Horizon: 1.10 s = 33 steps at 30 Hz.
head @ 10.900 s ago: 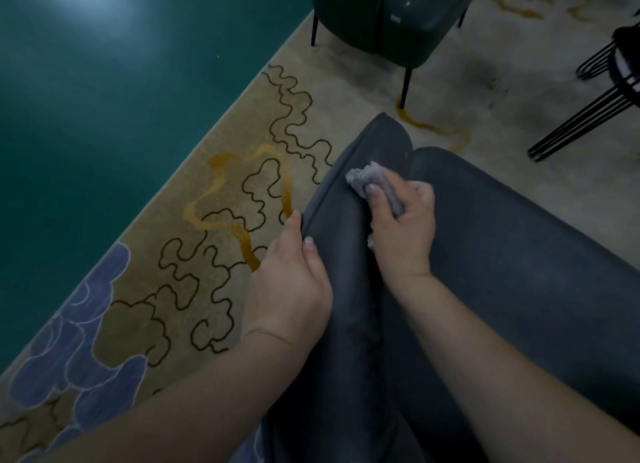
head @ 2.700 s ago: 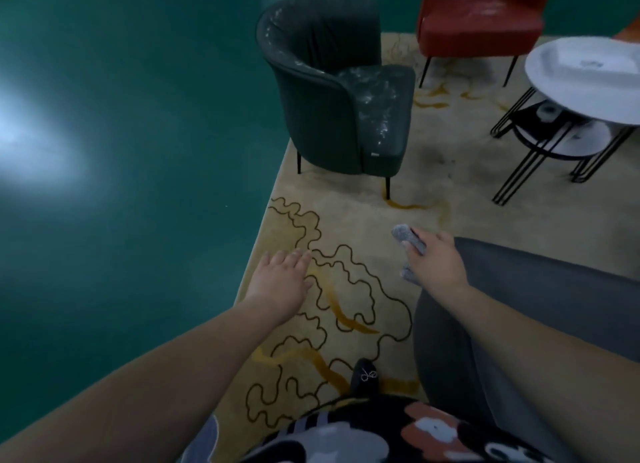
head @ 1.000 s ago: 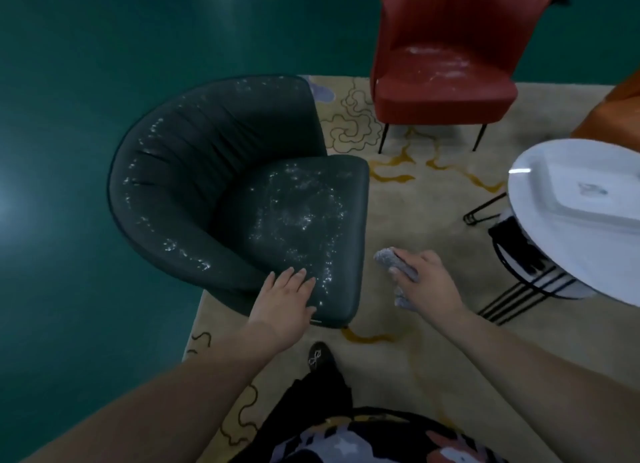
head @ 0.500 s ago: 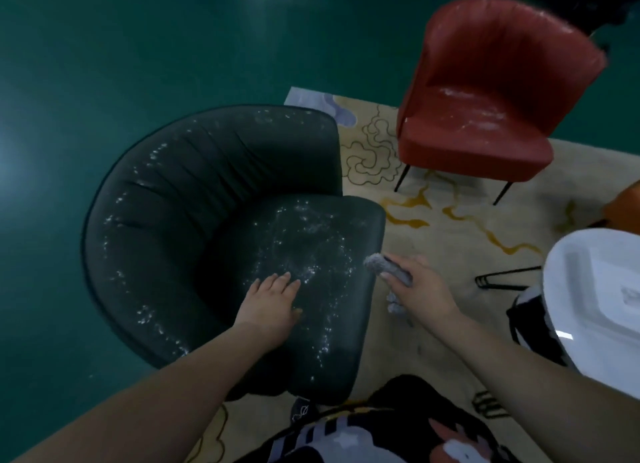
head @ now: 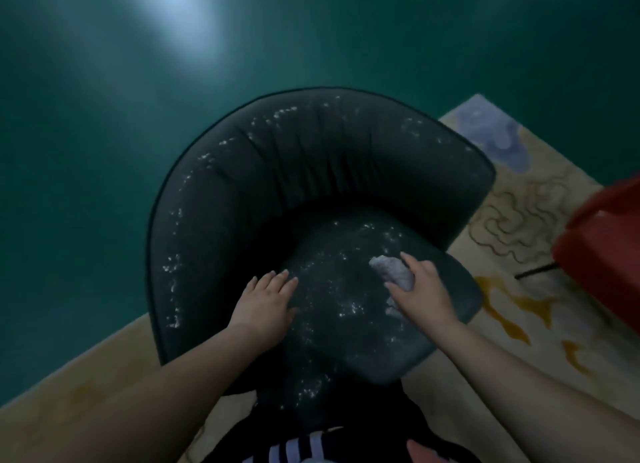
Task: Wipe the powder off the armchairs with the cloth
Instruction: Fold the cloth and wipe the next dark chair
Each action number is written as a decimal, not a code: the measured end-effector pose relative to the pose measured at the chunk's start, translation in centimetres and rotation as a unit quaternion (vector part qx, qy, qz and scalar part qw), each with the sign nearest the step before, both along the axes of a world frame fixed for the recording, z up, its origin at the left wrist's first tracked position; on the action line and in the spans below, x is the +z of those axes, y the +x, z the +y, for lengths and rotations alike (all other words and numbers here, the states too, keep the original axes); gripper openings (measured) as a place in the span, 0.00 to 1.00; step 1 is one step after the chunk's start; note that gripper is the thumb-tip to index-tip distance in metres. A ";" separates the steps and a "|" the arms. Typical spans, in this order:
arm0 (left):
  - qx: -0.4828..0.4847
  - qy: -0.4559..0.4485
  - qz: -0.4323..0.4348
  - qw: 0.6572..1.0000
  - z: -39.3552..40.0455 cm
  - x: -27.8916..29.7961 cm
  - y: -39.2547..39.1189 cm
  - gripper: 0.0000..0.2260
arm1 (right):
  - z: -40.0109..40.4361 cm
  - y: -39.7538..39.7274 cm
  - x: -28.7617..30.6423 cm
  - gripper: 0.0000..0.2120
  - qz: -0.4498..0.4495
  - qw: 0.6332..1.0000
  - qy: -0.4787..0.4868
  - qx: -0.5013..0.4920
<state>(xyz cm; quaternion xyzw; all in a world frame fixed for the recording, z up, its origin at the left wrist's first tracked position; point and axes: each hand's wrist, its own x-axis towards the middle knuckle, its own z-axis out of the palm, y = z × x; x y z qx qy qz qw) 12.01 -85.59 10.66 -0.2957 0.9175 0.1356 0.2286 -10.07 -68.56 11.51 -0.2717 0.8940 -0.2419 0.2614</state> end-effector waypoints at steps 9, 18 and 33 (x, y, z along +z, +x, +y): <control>0.252 0.033 0.017 0.967 5.7 -1.2 -3.5 0.27 | -4.0 -7.6 -0.7 0.21 -0.107 0.974 0.011 0.197; 0.504 0.270 0.316 0.757 5.6 -0.9 -7.9 0.22 | -6.0 -5.5 -3.3 0.23 -0.249 0.942 -0.046 0.222; 0.570 0.316 0.392 0.649 6.5 -10.5 -5.8 0.09 | -6.0 -1.1 -12.9 0.27 -0.380 0.886 -0.061 0.260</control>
